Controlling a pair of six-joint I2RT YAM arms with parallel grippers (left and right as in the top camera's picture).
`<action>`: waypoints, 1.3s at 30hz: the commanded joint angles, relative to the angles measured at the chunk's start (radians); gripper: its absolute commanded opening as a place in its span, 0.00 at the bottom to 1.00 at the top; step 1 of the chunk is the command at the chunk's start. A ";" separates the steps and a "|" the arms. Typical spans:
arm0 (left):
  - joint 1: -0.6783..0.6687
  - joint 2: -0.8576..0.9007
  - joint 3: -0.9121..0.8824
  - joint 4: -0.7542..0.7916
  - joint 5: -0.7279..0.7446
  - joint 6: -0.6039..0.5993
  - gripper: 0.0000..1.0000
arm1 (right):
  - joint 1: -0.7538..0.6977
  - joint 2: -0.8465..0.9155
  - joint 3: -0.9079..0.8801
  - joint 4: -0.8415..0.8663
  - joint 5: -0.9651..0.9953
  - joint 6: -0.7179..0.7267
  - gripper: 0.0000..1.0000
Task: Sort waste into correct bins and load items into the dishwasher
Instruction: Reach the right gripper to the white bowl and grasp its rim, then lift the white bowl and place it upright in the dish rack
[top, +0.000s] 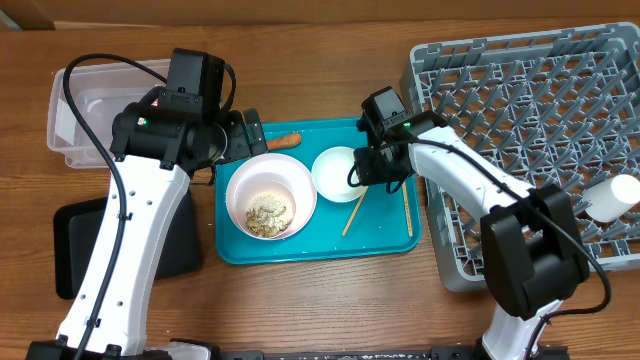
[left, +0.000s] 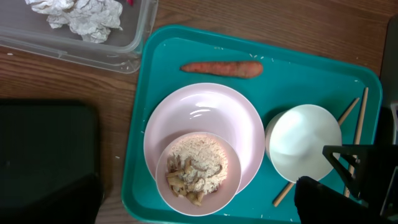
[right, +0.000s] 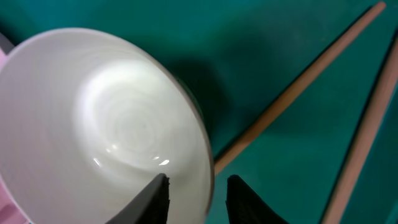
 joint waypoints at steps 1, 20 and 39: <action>0.001 -0.005 0.009 0.003 0.003 -0.010 1.00 | -0.002 0.004 0.017 0.010 0.024 0.024 0.23; 0.001 -0.005 0.009 0.009 0.004 -0.010 1.00 | -0.019 -0.186 0.176 -0.047 0.305 -0.026 0.04; 0.001 -0.005 0.009 0.009 0.002 -0.010 1.00 | -0.379 -0.221 0.214 0.327 1.307 -0.131 0.04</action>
